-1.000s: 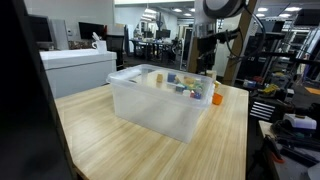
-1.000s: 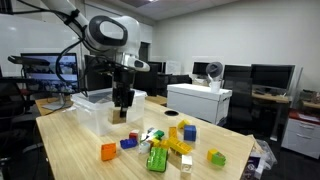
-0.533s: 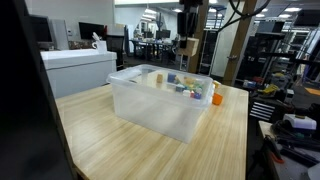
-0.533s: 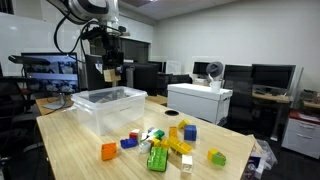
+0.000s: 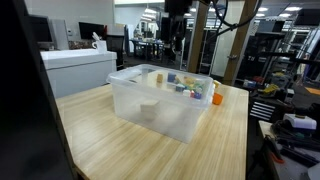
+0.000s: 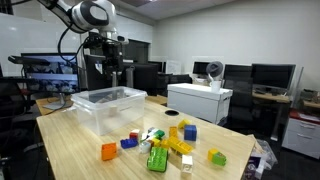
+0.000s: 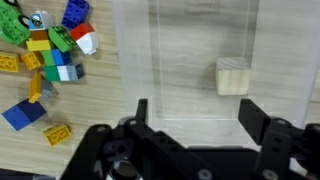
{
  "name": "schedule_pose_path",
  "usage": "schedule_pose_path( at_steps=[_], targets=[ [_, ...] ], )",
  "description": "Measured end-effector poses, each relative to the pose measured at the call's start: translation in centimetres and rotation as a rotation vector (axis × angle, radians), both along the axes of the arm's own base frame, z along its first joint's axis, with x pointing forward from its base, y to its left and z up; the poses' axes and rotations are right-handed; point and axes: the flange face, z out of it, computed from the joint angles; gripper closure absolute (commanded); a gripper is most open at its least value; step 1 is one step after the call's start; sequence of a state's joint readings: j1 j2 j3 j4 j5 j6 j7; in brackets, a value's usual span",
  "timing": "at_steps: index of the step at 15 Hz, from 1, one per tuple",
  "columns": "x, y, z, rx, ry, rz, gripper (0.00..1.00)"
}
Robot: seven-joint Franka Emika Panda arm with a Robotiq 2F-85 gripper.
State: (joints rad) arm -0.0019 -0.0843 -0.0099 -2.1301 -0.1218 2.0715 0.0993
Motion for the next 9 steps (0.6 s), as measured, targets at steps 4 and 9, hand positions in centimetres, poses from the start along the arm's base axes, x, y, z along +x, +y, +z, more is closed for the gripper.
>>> schedule_pose_path(
  at_steps=[4, 9],
  targets=[
    [-0.6, -8.8, -0.2, 0.015, -0.055, -0.166, 0.0],
    [-3.9, -15.1, -3.4, 0.057, -0.012, -0.241, 0.0]
  ],
)
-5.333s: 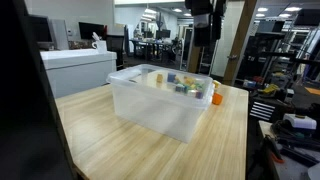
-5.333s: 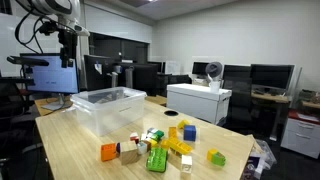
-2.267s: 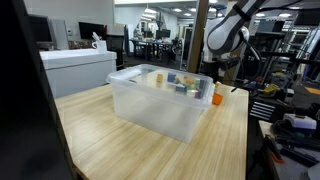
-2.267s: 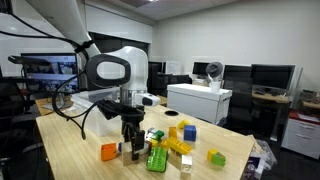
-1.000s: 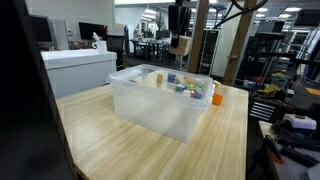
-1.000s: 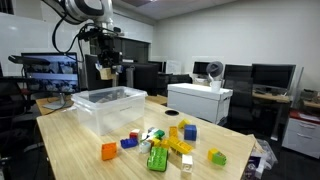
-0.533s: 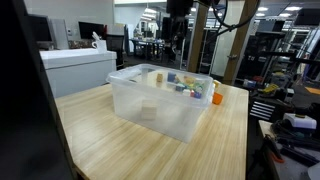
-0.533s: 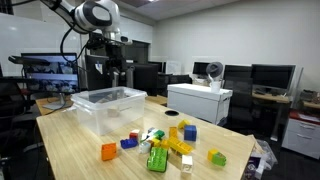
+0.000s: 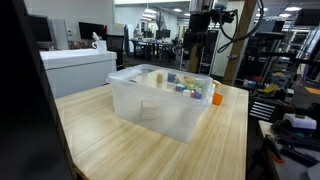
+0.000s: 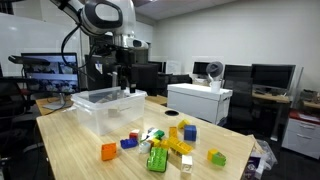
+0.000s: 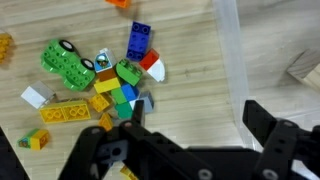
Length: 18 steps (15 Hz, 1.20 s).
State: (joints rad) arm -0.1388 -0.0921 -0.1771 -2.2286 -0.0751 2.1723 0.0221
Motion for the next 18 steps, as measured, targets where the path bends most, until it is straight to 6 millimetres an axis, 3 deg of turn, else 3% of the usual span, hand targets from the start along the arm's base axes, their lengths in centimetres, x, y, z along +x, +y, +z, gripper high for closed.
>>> schedule_pose_path(
  at_steps=[3, 8, 11, 18],
  targets=[
    [-2.3, -0.4, -3.7, 0.052, 0.059, 0.076, 0.0],
    [-2.1, -0.3, -3.8, 0.051, 0.061, 0.067, 0.0],
    [-2.6, -0.8, -4.9, 0.037, 0.067, -0.024, 0.0],
    [-6.0, -6.3, -8.1, 0.001, 0.125, -0.174, 0.0]
  ],
)
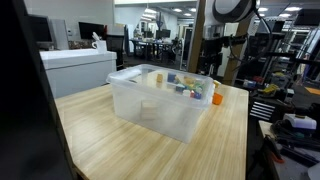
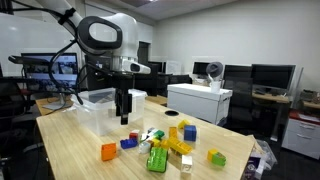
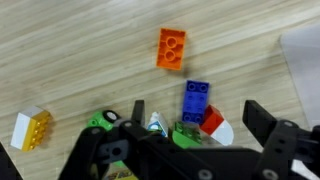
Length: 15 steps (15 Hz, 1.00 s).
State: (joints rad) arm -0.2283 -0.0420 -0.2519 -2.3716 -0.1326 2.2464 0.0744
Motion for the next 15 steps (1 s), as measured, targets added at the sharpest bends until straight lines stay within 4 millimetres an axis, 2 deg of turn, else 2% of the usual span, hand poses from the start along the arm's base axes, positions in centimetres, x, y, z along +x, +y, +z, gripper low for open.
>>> schedule_pose_path(
  at_steps=[3, 6, 12, 13, 14, 15],
  targets=[
    [-1.9, -0.8, -1.7, 0.005, 0.03, -0.02, 0.0],
    [-3.1, -0.2, -4.0, -0.005, 0.024, -0.001, 0.0],
    [-4.3, 0.2, -8.6, -0.044, 0.034, 0.041, 0.0],
    [-4.4, 0.2, -9.4, -0.052, 0.041, 0.04, 0.25],
    [-4.4, 0.1, -10.2, -0.057, 0.048, 0.039, 0.27],
    [-4.5, 0.1, -11.0, -0.061, 0.055, 0.037, 0.35]
  ],
)
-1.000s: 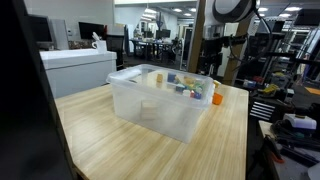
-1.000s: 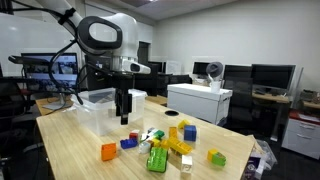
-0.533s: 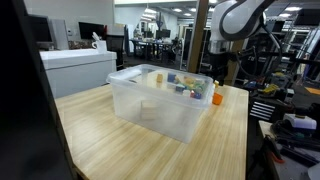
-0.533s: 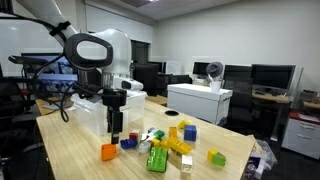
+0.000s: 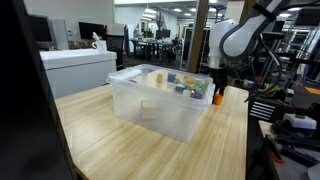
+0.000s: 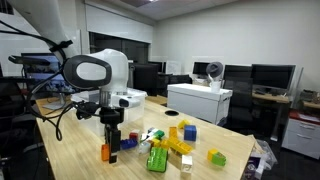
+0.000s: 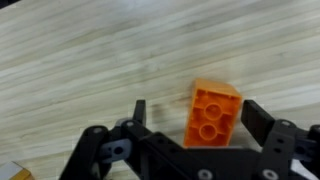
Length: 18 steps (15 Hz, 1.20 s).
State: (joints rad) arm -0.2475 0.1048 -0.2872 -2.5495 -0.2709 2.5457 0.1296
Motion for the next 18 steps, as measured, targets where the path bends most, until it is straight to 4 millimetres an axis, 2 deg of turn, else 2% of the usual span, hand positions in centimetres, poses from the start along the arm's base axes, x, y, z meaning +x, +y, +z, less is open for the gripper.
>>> schedule_pose_path(
  at_steps=[3, 7, 8, 12, 13, 15, 18],
  targets=[
    [0.2, 0.3, -1.3, -0.002, 0.013, -0.003, 0.55],
    [0.7, 0.0, -0.9, -0.012, 0.008, -0.022, 0.83],
    [0.9, -0.1, -0.7, -0.014, 0.009, -0.026, 0.85],
    [2.1, 0.5, 0.5, -0.022, 0.045, -0.049, 0.85],
    [2.7, 0.6, 1.4, -0.024, 0.059, -0.051, 0.85],
    [4.4, 1.1, 4.4, -0.032, 0.063, -0.042, 0.85],
    [7.9, 3.3, 12.1, -0.061, -0.013, 0.009, 0.85]
  ],
)
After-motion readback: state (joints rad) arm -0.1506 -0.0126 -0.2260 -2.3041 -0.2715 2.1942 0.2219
